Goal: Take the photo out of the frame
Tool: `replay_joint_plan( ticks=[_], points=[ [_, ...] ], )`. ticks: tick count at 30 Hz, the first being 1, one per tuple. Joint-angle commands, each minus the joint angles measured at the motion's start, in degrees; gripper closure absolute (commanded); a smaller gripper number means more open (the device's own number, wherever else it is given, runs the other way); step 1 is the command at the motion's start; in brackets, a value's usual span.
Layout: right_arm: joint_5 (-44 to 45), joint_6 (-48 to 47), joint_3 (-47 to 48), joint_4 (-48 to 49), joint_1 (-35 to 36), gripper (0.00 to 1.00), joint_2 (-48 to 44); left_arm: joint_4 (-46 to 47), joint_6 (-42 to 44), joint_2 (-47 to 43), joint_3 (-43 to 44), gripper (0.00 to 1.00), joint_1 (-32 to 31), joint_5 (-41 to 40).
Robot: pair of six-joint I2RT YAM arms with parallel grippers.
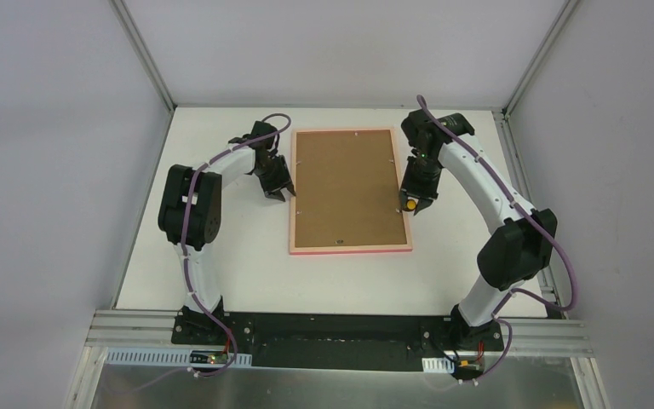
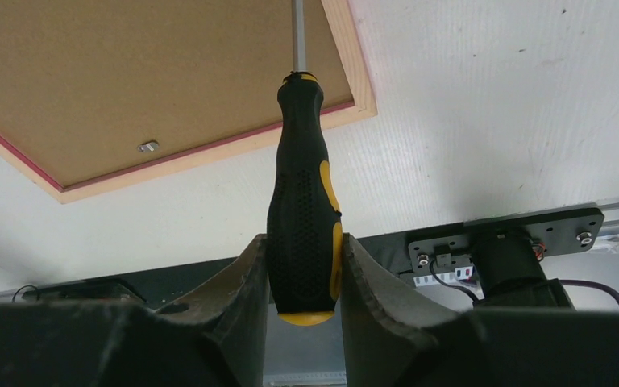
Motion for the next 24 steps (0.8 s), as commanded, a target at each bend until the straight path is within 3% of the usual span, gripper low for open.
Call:
replay_joint_plan(
  ticks=[1,12,19,21,24],
  points=[
    [-6.15,0.85,-1.06,-2.20,-1.40,1.00,-0.47,-1.72,0.27,-1.73,-1.99,0.61,0.13,-0.96],
    [-8.41,0.42,-1.77,-3.58,-3.55,1.00,-1.23,-1.53,0.24,-3.02,-3.65,0.60,0.13,-0.95],
    [-15.76,-1.74,1.11,0.77,-3.50,1.00,-3.09,0.21,2.50,-10.44,-4.57,0.45,-0.12,3.01],
    [-19.82,-3.05,2.42,1.21,-3.52,1.00,-2.24,3.38,3.51,-13.84,-4.96,0.42,-0.96,6.64],
    [-33.80,-5.57,4.14,0.58,-3.61,1.00,0.83,10.61,6.87,-19.07,-6.31,0.38,-4.29,13.16]
  ],
)
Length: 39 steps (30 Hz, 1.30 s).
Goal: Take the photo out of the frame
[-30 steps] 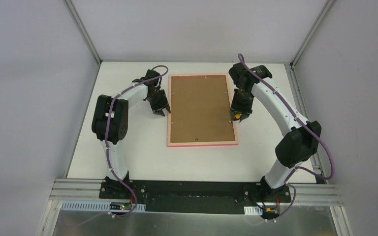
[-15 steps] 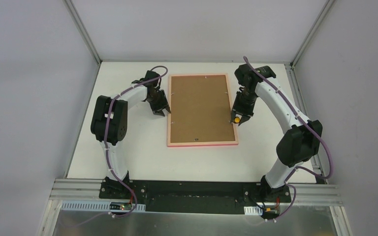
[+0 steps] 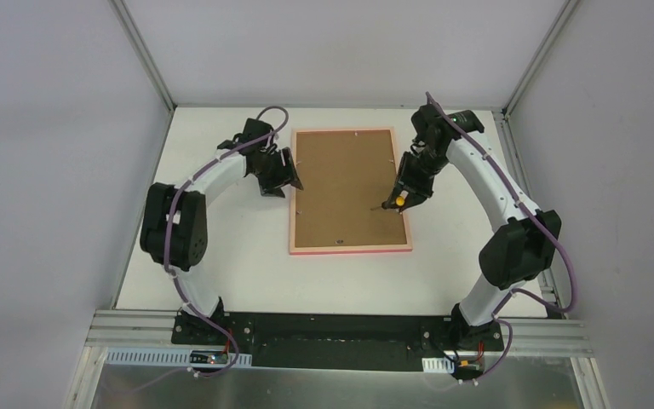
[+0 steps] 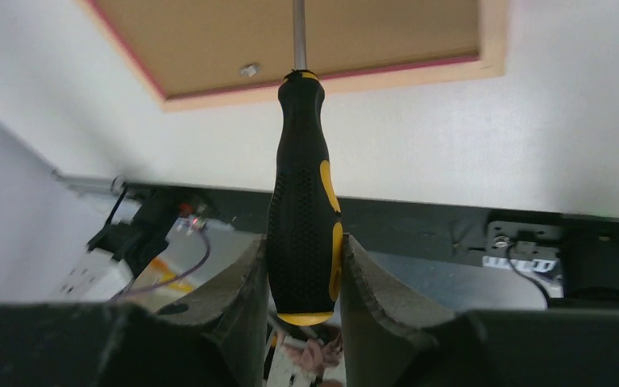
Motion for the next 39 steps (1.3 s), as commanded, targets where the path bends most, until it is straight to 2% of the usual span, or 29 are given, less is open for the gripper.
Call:
replay_joint_plan(
  ticks=[1,5,9,14,23,26,29,32,34,35,39],
  points=[
    [-21.12,-3.90,4.42,-0.52,0.08,1.00,1.93,11.90,7.08,-11.73,-1.79,0.37,-5.69,11.10],
    [-30.24,-2.49,3.77,3.46,0.76,1.00,2.30,24.30,15.27,-19.28,-8.97,0.34,-13.07,16.07],
    [-35.96,-1.79,1.71,4.89,2.66,1.00,2.98,36.55,14.04,-23.42,-15.35,0.30,-15.14,21.92],
    [-38.61,-1.02,0.59,7.31,5.06,1.00,2.61,36.27,14.13,-22.25,-14.71,0.31,-16.11,33.75],
    [-40.06,-0.12,1.13,8.84,4.95,1.00,2.58,29.69,16.99,-21.39,-14.54,0.35,-16.07,46.78],
    [-40.70,0.19,0.90,9.28,4.92,1.00,2.68,29.54,16.72,-21.54,-15.26,0.38,-16.07,47.96],
    [-41.55,0.73,1.29,10.18,5.05,1.00,2.38,29.20,17.04,-21.34,-15.33,0.50,-16.07,47.32],
    [-41.23,1.00,2.10,10.86,5.17,1.00,2.45,28.07,17.86,-21.58,-14.43,0.83,-16.07,42.52],
    [-38.75,0.69,2.92,10.95,5.26,0.99,2.42,27.26,18.49,-21.69,-13.58,0.96,-16.07,39.64],
    [-37.06,0.35,3.27,11.01,5.28,0.88,2.36,27.23,18.26,-21.78,-13.18,1.00,-16.07,38.06],
    [-28.45,1.77,2.75,15.64,5.74,0.45,-0.44,32.62,12.80,-22.06,-13.41,1.00,-16.07,34.66]
  ],
)
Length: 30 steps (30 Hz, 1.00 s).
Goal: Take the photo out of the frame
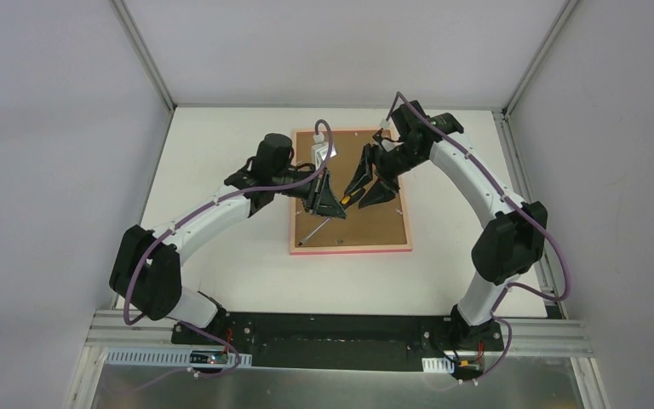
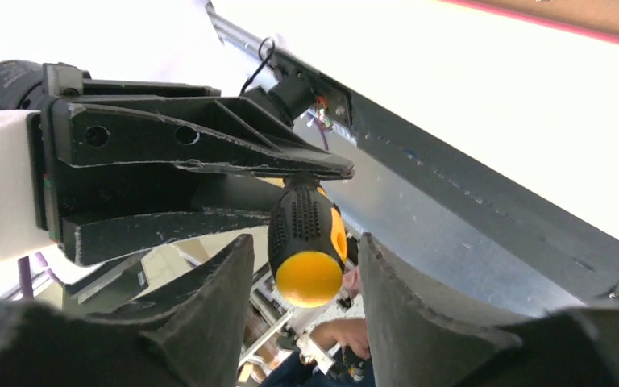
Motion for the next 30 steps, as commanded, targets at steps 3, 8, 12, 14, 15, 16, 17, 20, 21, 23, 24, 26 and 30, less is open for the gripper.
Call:
replay_joint_plan(
  ticks=[3,8,12,14,15,16,17,20,21,23,24,26,30],
  points=[
    [10.17,3.08,1.77,7.55,1.10,0.34,-5.32,10.72,-7.67,-0.93,0.25,1.00,0.06,-7.54],
    [15.64,5.25,2.59,9.42,1.32,0.33,-5.46,15.69,-10.96,-0.62,0.08,1.00,-0.02,-8.72],
    [17.42,8.83,1.92,13.53,1.40,0.47,-5.58,16.30,-11.79,0.20,0.54,1.00,-0.33,-8.44],
    [18.21,10.01,2.11,14.57,1.53,0.47,-5.47,16.44,-11.83,0.23,0.48,1.00,-0.52,-8.38],
    [18.68,10.30,2.15,14.89,1.55,0.46,-5.56,16.41,-11.78,0.27,0.51,1.00,-0.62,-8.24],
    [18.92,10.68,1.82,15.63,1.58,0.45,-5.78,16.40,-11.72,0.31,0.49,1.00,-0.71,-8.31],
    [18.77,11.41,1.25,17.10,1.59,0.45,-6.01,16.43,-11.80,0.36,0.48,1.00,-0.81,-8.42],
    [19.34,12.43,1.26,17.74,2.17,0.49,-5.43,16.64,-12.08,0.49,0.52,1.00,-0.94,-8.64],
    [19.39,12.14,1.50,17.23,2.39,0.50,-5.05,16.71,-12.08,0.57,0.61,1.00,-1.05,-8.81],
    [19.39,11.65,1.42,17.20,2.67,0.57,-4.60,16.93,-12.30,0.73,0.72,1.00,-1.25,-8.97],
    [19.44,11.43,1.25,17.32,2.95,0.64,-4.49,17.01,-12.46,0.94,0.81,1.00,-1.25,-8.99],
    [20.29,10.93,1.28,17.24,3.54,0.91,-4.23,17.11,-13.09,1.17,1.00,1.00,-1.25,-9.61],
    [32.94,10.53,1.86,12.60,4.13,1.00,-4.72,9.63,-14.80,0.68,2.00,0.53,-0.53,-21.42]
  ],
)
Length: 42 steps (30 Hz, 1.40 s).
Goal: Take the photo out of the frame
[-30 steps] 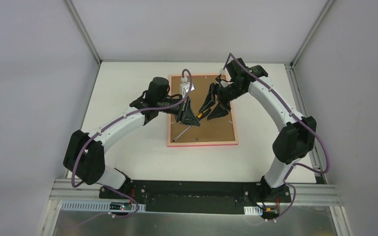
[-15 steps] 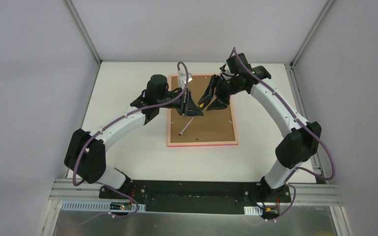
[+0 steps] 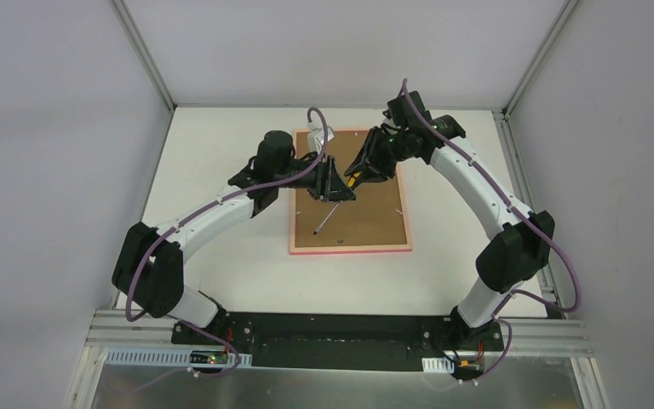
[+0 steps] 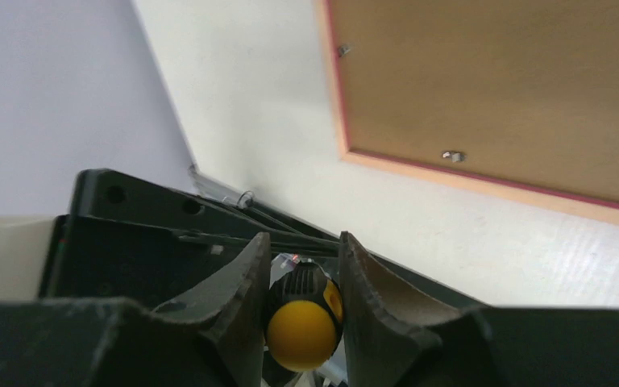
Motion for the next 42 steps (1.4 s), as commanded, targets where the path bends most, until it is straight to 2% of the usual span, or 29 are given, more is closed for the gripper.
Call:
replay_joint_plan(
  ticks=[1,5,9,14,23,31,37,42],
  points=[
    [17.34,0.23,1.76,-5.26,1.36,1.00,-1.86,-5.59,-2.69,-0.63,2.42,0.44,0.65,-13.88],
    [38.31,2.54,-1.38,-7.12,1.25,1.00,-5.74,-17.41,-6.09,-0.88,3.39,0.33,4.11,-26.22],
    [52.65,7.56,-1.03,-10.69,1.01,1.00,-5.36,-33.36,-9.58,-1.29,3.48,0.33,7.49,-43.92],
    [63.69,9.56,1.82,-13.07,0.93,1.00,-2.50,-37.22,-10.01,-0.80,-0.19,0.40,10.47,-43.30],
    [68.59,5.53,3.73,-9.35,0.78,1.00,1.83,-37.23,-8.39,3.01,-4.22,0.46,10.39,-38.69],
    [68.33,4.17,6.60,-8.44,0.06,1.00,5.79,-37.08,-4.76,6.87,-5.19,0.53,9.82,-37.97],
    [68.17,3.64,7.92,-7.91,-0.61,1.00,8.26,-36.88,-3.66,9.68,-4.14,0.53,8.46,-36.66],
    [69.90,2.45,7.51,-7.28,-0.59,1.00,9.17,-36.79,-4.35,10.96,-4.03,0.63,7.93,-37.47]
  ],
)
